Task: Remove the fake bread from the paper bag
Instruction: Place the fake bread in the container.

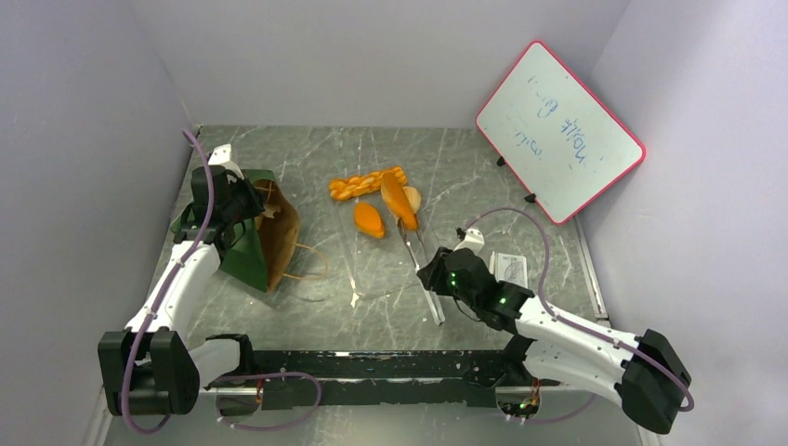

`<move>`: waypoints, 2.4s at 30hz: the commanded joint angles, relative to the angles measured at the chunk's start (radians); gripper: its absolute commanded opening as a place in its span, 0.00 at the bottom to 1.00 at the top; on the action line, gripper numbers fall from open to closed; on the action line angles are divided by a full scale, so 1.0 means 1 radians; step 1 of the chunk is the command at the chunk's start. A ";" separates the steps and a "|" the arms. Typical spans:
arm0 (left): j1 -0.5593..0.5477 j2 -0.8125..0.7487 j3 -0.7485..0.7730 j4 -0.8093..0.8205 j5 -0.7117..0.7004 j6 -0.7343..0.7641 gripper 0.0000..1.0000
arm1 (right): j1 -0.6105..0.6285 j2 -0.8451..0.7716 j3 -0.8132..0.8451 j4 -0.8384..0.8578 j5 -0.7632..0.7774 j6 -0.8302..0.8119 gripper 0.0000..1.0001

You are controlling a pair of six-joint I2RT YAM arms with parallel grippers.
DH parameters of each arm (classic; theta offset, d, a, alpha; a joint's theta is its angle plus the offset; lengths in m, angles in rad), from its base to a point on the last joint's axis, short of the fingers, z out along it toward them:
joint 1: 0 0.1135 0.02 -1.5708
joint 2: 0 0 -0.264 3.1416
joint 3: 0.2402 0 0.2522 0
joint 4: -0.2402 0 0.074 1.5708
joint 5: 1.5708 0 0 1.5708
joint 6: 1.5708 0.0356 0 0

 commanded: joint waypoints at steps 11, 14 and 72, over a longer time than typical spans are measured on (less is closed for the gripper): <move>0.010 -0.014 -0.003 0.032 0.039 -0.022 0.07 | 0.024 -0.007 -0.075 0.022 0.011 0.073 0.42; 0.010 -0.016 -0.008 0.032 0.038 -0.022 0.07 | 0.032 0.005 -0.088 0.035 0.014 0.078 0.43; 0.010 -0.041 -0.015 0.025 0.068 0.003 0.07 | 0.589 -0.034 0.022 -0.305 0.444 0.367 0.35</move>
